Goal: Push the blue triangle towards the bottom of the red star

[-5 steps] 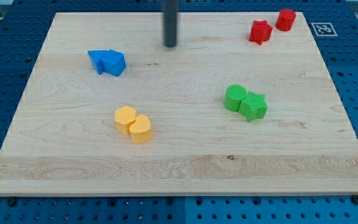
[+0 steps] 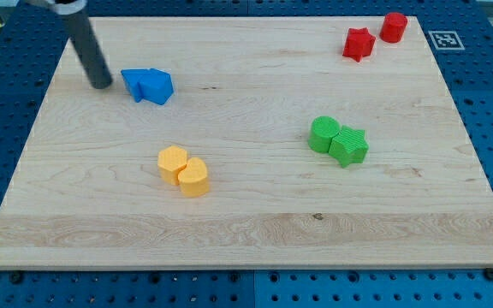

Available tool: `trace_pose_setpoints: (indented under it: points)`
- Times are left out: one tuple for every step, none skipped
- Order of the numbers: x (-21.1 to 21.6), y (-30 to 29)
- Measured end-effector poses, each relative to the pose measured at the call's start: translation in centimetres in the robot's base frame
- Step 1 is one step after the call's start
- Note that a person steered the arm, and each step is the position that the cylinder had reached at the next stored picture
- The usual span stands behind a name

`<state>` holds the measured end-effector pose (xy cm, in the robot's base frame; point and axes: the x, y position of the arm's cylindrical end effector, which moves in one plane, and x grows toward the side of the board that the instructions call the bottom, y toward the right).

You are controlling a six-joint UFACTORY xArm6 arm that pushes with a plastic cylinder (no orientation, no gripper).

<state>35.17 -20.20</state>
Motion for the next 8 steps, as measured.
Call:
trace_pose_setpoints:
  points:
    - [0.7,5.4]
    - [2.8,9.1]
    - [1.7,10.8]
    - [0.9,9.7]
    - [0.3,7.0]
    - [-1.1,6.6]
    - [-1.7,11.9]
    - [-2.0,17.4]
